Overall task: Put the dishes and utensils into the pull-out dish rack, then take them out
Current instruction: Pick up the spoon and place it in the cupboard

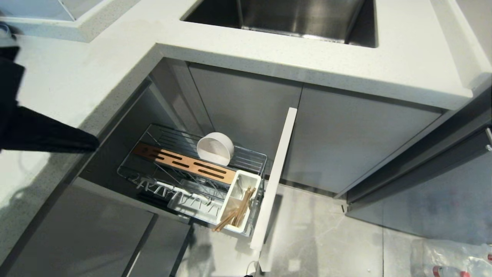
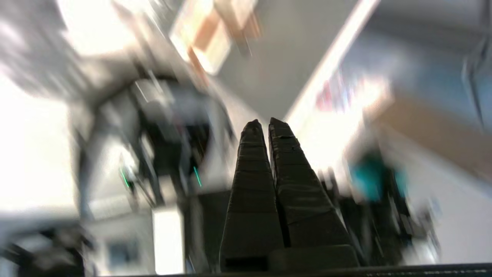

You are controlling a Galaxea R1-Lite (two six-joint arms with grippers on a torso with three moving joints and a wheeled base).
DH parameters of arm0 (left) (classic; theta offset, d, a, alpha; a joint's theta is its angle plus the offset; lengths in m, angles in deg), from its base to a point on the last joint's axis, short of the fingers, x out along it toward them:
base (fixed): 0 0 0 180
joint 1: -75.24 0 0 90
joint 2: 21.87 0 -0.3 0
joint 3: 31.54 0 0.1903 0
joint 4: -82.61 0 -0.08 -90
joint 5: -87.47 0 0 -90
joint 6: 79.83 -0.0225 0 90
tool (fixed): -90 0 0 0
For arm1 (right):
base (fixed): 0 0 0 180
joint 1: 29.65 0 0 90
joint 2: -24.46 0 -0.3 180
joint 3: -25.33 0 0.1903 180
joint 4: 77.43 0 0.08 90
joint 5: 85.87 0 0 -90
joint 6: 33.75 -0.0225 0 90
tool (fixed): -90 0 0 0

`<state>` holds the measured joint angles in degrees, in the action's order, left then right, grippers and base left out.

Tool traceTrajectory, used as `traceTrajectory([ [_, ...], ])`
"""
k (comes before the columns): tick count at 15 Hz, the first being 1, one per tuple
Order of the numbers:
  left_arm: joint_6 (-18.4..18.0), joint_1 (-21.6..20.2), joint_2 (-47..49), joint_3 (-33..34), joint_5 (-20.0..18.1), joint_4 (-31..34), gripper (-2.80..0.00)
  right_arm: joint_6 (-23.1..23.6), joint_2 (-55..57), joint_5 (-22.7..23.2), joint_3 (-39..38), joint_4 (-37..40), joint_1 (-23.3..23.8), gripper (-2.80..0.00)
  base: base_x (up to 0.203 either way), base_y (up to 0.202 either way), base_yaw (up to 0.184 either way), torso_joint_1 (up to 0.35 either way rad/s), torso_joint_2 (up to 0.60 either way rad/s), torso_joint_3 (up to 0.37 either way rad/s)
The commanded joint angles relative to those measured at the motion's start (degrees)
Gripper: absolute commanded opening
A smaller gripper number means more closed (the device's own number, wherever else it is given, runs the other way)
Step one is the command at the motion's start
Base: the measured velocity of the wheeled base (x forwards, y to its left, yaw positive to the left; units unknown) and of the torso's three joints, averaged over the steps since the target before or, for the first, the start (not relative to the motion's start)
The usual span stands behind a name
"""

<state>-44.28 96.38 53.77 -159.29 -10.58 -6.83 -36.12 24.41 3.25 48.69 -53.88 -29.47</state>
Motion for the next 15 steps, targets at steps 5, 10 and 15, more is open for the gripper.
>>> traceTrajectory([
  [5, -10.51, -21.67, -6.10, -5.14, 6.42, 0.07, -2.80, -0.01, 0.05, 0.00, -0.09, -0.01, -0.01, -2.80, 0.000, 0.000, 0.000, 0.000, 0.00, 0.000],
  [10, -25.28, -44.02, -6.02, -6.60, 6.96, 0.12, -2.80, -0.01, 0.05, 0.00, -0.09, -0.01, -0.01, -2.80, 0.000, 0.000, 0.000, 0.000, 0.00, 0.000],
  [15, -35.73, -61.17, -0.57, -7.52, 6.24, -0.93, -2.80, -0.01, 0.05, 0.00, -0.09, -0.01, -0.01, -2.80, 0.000, 0.000, 0.000, 0.000, 0.00, 0.000],
])
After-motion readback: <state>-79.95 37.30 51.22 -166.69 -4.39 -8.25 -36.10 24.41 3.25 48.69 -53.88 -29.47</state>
